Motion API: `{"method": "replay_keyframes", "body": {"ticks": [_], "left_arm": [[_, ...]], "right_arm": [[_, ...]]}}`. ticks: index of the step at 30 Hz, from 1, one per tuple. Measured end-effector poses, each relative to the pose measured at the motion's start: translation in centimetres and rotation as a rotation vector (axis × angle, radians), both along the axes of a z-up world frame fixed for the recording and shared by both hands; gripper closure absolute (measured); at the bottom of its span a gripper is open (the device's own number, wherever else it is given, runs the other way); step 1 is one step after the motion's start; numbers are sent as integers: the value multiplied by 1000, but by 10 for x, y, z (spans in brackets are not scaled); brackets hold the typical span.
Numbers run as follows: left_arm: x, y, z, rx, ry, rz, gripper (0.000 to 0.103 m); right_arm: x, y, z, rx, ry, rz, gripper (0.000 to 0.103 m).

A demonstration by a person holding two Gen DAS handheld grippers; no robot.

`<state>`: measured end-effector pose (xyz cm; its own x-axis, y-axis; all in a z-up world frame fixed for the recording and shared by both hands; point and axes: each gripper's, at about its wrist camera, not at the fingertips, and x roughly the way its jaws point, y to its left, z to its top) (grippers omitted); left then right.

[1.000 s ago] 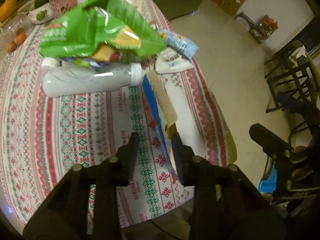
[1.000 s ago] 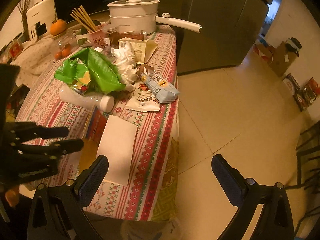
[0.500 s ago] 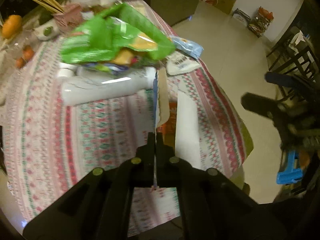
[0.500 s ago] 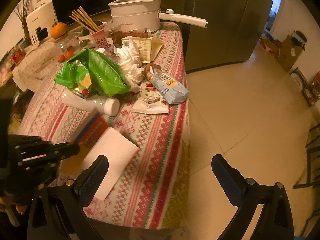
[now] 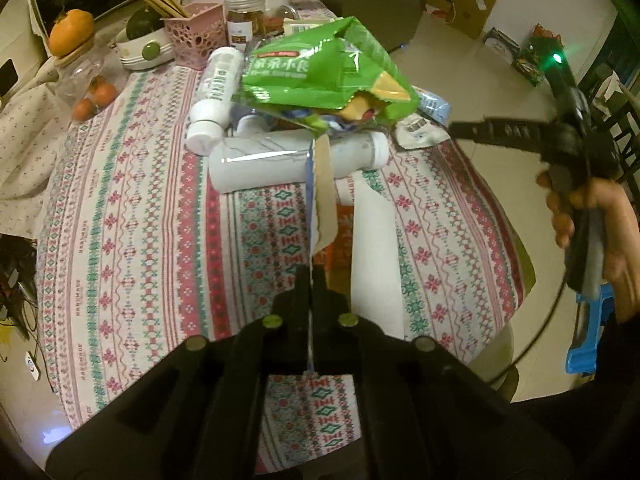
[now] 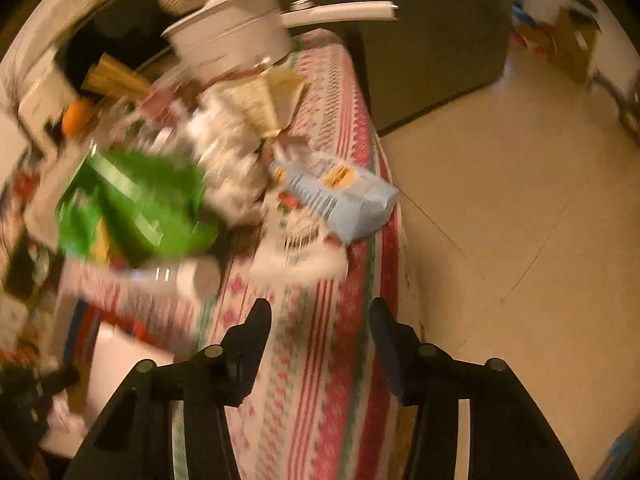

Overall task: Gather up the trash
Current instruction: 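Grasp the white snack bag with the right tool while the left holds the paper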

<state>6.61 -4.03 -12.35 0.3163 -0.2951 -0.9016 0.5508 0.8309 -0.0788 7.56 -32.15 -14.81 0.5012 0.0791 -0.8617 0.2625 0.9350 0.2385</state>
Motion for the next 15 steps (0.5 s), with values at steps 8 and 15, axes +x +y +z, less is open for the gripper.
{"method": "replay_keyframes", "body": {"ticks": [8, 15], "left_arm": [[-2, -1, -4, 32, -8, -7, 102], [-3, -2, -7, 47, -13, -7, 102]], "right_arm": [[34, -11, -26, 35, 54, -53, 55], [38, -8, -38, 60, 46, -39, 81]]}}
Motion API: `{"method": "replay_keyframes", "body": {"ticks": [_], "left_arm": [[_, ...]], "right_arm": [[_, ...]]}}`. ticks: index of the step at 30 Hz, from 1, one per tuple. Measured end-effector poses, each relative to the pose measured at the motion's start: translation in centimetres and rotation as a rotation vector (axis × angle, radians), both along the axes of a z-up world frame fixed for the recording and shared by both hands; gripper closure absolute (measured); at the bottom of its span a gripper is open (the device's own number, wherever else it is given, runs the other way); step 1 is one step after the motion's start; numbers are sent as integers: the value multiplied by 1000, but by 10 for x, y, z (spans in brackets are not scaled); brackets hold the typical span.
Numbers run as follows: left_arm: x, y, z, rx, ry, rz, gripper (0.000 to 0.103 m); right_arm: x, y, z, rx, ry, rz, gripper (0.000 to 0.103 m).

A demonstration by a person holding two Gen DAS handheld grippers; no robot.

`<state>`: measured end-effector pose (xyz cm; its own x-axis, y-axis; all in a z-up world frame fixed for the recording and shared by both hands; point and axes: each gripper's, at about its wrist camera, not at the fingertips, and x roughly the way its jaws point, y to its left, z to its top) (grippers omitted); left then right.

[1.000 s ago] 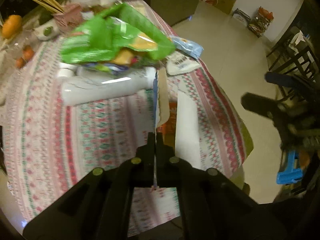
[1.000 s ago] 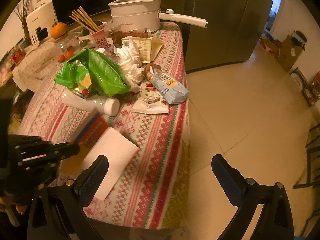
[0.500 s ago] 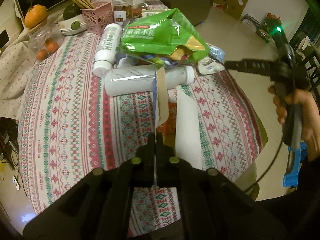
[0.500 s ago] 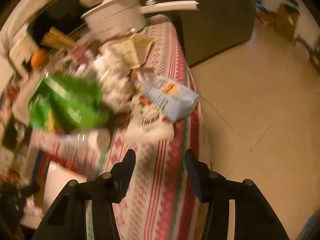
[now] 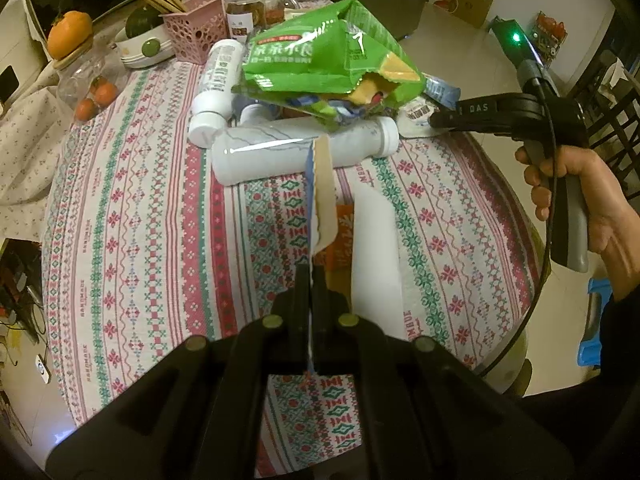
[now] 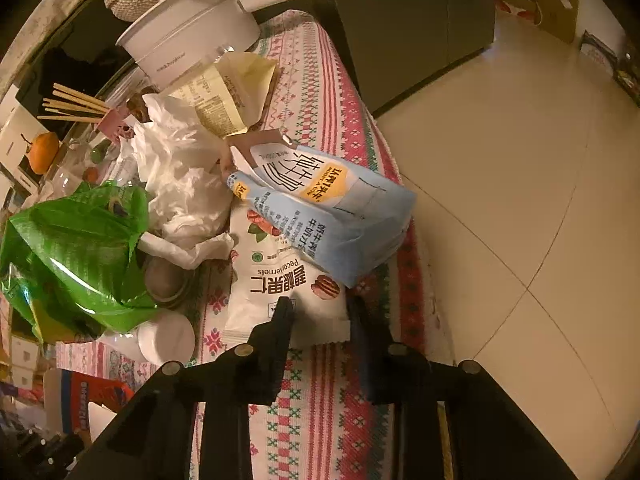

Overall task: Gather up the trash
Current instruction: 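Grasp the white snack bag with the right tool while the left holds the paper, then carry paper and snack bag down to the white bin and open both tools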

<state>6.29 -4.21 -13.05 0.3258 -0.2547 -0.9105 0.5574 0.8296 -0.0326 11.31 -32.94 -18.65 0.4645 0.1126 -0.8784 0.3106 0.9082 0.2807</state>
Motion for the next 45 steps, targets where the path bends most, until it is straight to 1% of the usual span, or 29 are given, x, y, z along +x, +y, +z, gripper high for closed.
{"method": "replay_keyframes", "body": {"ticks": [1, 2, 7, 9, 15, 20, 24, 30, 35, 39, 41, 45], "left_arm": [[-1, 0, 0, 0, -1, -1, 102], [-2, 0, 1, 0, -2, -2, 102], [-8, -2, 7, -9, -14, -18, 102], [-13, -2, 10, -13, -20, -27, 102], [-34, -7, 19, -22, -45, -75, 102], [-60, -12, 22, -26, -60, -131, 102], [-79, -19, 23, -25, -72, -176, 102], [-96, -28, 21, -31, -66, -214, 102], [-117, -38, 14, -26, -60, -268, 102], [-139, -52, 11, -38, -35, -347, 102], [-150, -59, 10, -37, -40, -382, 102], [-176, -75, 4, -38, -12, -460, 102]], "right_arm": [[-1, 0, 0, 8, -7, 5, 88], [-3, 1, 1, 8, -11, 8, 91], [-16, 10, 15, 17, -36, 47, 97], [-23, 15, 23, 32, -46, 69, 98], [-57, 35, 51, -5, -60, 134, 99], [-98, 48, 72, -33, -76, 170, 99], [-128, 52, 82, -50, -81, 179, 99], [-154, 44, 78, -48, -56, 161, 99], [-191, 41, 83, -62, -53, 186, 99], [-222, 37, 89, -74, -58, 198, 99], [-241, 34, 89, -69, -57, 199, 99], [-270, 26, 86, -75, -24, 200, 99]]}}
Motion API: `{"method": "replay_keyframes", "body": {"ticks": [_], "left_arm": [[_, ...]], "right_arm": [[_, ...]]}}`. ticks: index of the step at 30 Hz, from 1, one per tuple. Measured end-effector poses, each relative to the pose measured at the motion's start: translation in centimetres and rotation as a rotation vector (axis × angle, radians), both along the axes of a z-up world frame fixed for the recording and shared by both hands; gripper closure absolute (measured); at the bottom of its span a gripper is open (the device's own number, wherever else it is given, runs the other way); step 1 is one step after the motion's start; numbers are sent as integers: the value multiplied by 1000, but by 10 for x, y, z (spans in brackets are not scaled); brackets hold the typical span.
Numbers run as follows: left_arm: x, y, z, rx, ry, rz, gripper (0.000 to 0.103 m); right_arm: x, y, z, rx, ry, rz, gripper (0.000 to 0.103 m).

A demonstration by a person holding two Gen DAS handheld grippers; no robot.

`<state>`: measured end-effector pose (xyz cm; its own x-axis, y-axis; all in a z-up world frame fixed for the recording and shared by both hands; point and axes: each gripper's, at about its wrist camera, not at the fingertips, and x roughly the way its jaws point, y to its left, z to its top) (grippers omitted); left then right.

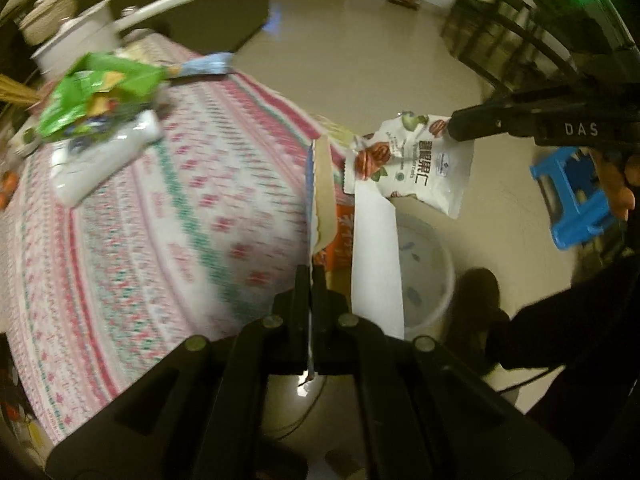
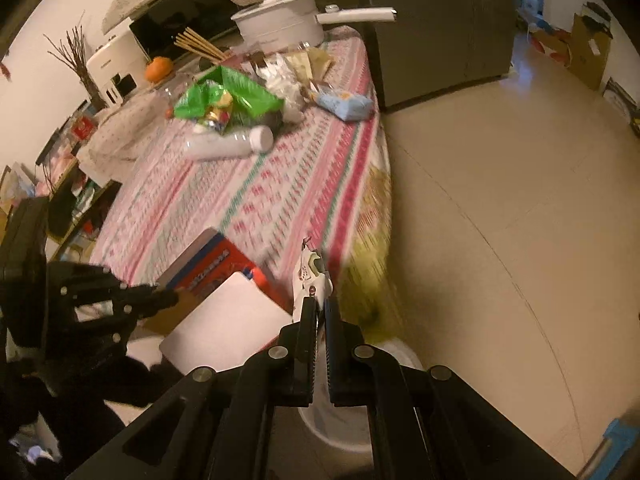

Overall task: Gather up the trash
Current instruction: 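Carry paper and snack bag down to the white bin and open both tools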

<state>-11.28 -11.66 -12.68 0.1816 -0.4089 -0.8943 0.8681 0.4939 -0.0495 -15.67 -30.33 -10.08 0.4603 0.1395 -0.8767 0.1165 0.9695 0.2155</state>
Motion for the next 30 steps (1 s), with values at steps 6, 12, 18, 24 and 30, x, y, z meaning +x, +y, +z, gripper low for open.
{"method": "replay_keyframes", "body": {"ticks": [6, 12, 18, 24, 30], "left_arm": [[-37, -26, -33, 69, 40, -108, 102], [-50, -47, -70, 121, 52, -124, 102], [-60, -64, -97, 169, 46, -125, 102], [-57, -81, -116, 193, 30, -117, 102], [-60, -95, -128, 204, 20, -119, 102]], "right_arm": [[-35, -10, -23, -33, 105, -2, 99], [-43, -8, -69, -88, 242, 14, 99], [-35, -11, -107, -99, 346, 29, 99], [-21, -17, -132, -59, 403, 5, 99], [-10, -21, -147, -30, 452, -21, 99]]}}
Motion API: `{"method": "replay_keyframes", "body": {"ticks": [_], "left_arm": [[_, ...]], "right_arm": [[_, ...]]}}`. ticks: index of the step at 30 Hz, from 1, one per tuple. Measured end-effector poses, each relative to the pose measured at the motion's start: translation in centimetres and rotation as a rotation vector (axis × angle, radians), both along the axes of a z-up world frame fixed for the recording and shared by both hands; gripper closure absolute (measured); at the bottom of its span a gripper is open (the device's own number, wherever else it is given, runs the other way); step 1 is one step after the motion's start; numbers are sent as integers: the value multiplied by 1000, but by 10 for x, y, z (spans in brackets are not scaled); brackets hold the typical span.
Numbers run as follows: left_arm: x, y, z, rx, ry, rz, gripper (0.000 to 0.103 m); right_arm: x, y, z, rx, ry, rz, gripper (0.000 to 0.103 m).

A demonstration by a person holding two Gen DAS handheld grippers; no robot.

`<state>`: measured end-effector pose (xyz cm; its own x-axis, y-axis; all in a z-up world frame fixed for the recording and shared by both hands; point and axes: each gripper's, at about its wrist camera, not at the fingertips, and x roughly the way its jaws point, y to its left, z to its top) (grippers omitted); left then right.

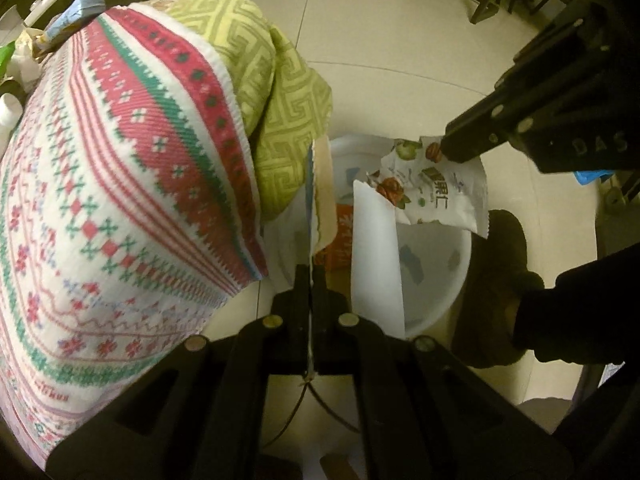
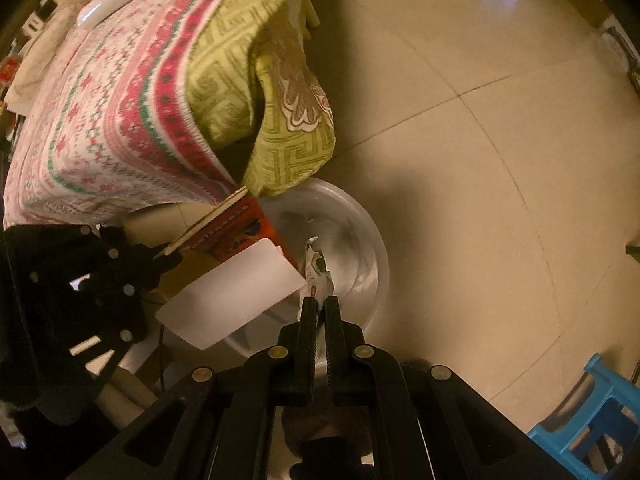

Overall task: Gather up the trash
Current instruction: 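Carry paper and snack bag down to the white bin and open both tools, then raise both open tools back over the table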

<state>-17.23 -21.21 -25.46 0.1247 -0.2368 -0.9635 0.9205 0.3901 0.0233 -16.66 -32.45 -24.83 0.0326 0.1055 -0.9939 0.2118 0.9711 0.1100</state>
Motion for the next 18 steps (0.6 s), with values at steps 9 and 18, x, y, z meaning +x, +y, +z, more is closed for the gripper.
{"method": "replay_keyframes", "body": {"ticks": [9, 18], "left_arm": [[5, -1, -2, -35, 16, -4, 94], [18, 9, 37, -115, 64, 44, 53]], "right_arm": [[-1, -21, 1, 66, 2, -59, 87], [-3, -25, 33, 80, -78, -61, 53]]}}
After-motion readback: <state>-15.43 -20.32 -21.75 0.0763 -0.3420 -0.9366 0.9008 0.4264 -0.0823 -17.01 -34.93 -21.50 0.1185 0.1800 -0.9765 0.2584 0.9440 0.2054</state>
